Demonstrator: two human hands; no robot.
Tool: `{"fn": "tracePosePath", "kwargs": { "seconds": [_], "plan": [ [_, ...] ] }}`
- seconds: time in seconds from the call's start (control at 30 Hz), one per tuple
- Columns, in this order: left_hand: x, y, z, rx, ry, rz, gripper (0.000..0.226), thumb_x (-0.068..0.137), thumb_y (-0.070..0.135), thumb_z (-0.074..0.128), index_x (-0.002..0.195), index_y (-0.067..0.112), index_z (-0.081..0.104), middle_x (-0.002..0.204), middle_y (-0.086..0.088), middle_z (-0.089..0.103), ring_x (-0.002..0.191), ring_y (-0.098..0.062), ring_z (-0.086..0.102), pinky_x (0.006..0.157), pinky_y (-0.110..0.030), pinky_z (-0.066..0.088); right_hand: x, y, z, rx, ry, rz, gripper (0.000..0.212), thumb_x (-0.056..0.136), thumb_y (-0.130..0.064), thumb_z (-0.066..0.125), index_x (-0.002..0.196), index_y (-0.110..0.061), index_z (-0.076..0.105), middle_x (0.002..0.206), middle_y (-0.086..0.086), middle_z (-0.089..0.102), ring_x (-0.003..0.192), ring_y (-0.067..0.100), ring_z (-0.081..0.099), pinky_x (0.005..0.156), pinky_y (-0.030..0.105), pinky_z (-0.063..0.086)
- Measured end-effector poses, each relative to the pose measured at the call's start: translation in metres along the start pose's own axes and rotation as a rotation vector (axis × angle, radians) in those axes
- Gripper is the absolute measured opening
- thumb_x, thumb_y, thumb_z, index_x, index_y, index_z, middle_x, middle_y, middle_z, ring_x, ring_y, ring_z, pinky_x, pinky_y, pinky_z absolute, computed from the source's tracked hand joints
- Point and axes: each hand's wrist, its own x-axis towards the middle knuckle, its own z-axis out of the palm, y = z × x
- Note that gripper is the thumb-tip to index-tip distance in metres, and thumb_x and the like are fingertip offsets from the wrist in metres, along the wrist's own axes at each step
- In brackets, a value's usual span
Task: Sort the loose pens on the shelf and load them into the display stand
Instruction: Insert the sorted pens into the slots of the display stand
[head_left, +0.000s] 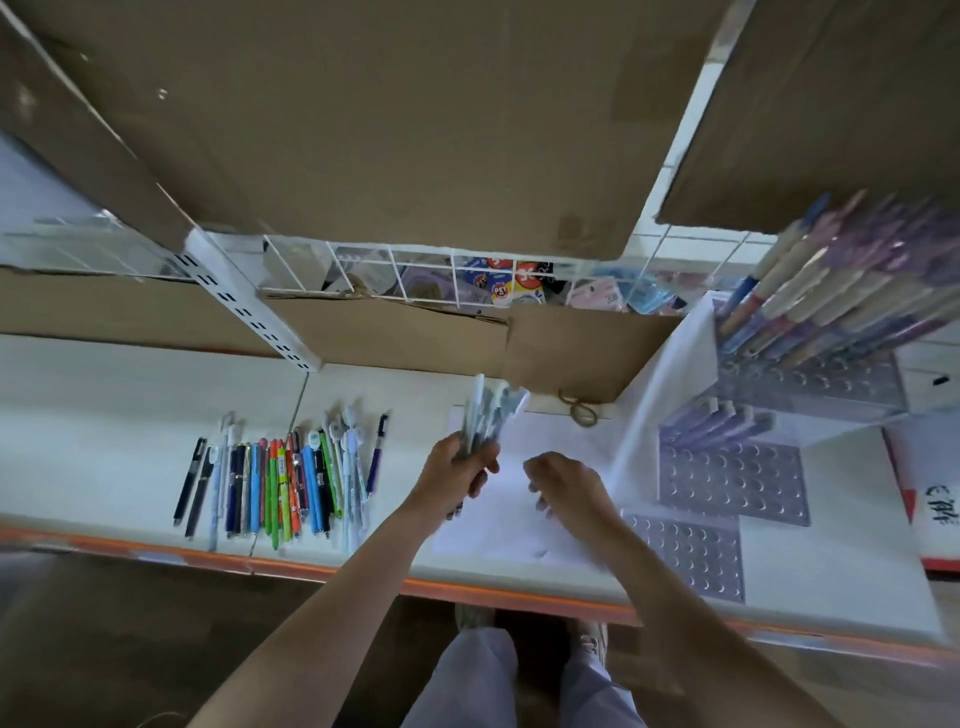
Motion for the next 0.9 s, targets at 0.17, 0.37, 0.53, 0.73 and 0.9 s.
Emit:
{"fn": "tracePosePath", "kwargs": {
  "seconds": [0.17,0.37,0.53,0.73,0.9],
  "plan": [
    [-0.020,0.032,0.032,-0.079,-0.137,0.069,0.007,0.089,0.007,0.061,0.083,0.009,0.060,0.063,-0.003,0.061,0.050,-0.014,0.043,0.047,-0.023,0.033,-0.020,-0.026,-0.034,0.267,0.096,-0.048,0.033,0.093,-0.034,0.056,0.068,-0.012,0.057,0.048,-0.008,0.045,0.047,0.014,0.038,0.049,0.025,0.030],
    [-0.037,0.057,0.060,-0.065,-0.192,0.160,0.017,0.094,0.021,0.057,0.086,0.007,0.064,0.075,-0.012,0.066,0.055,-0.018,0.051,0.052,-0.026,0.041,-0.042,-0.027,-0.066,0.271,0.237,-0.150,0.033,0.092,-0.025,0.058,0.061,-0.014,0.057,0.045,-0.009,0.052,0.043,0.007,0.044,0.050,0.024,0.035],
    [-0.046,0.074,0.086,-0.008,-0.206,0.220,0.021,0.096,0.018,0.052,0.082,0.007,0.062,0.073,-0.011,0.064,0.056,-0.017,0.054,0.055,-0.027,0.048,-0.060,-0.021,-0.088,0.261,0.274,-0.218,0.033,0.094,-0.016,0.053,0.061,-0.012,0.055,0.046,-0.005,0.054,0.042,0.006,0.046,0.047,0.018,0.038],
    [-0.049,0.083,0.104,0.043,-0.243,0.225,0.021,0.095,0.021,0.054,0.092,0.002,0.063,0.072,-0.005,0.066,0.061,-0.017,0.057,0.059,-0.028,0.049,-0.078,-0.015,-0.114,0.246,0.336,-0.293,0.027,0.091,-0.009,0.057,0.065,-0.014,0.051,0.049,-0.006,0.057,0.041,0.003,0.048,0.046,0.014,0.040],
    [-0.053,0.086,0.115,0.137,-0.299,0.270,0.025,0.093,0.029,0.059,0.077,0.010,0.064,0.069,-0.009,0.062,0.057,-0.018,0.054,0.054,-0.031,0.041,-0.086,-0.007,-0.131,0.273,0.385,-0.306,0.016,0.092,-0.014,0.058,0.077,-0.008,0.055,0.059,-0.001,0.063,0.046,0.010,0.055,0.052,0.027,0.048]
  ]
}}
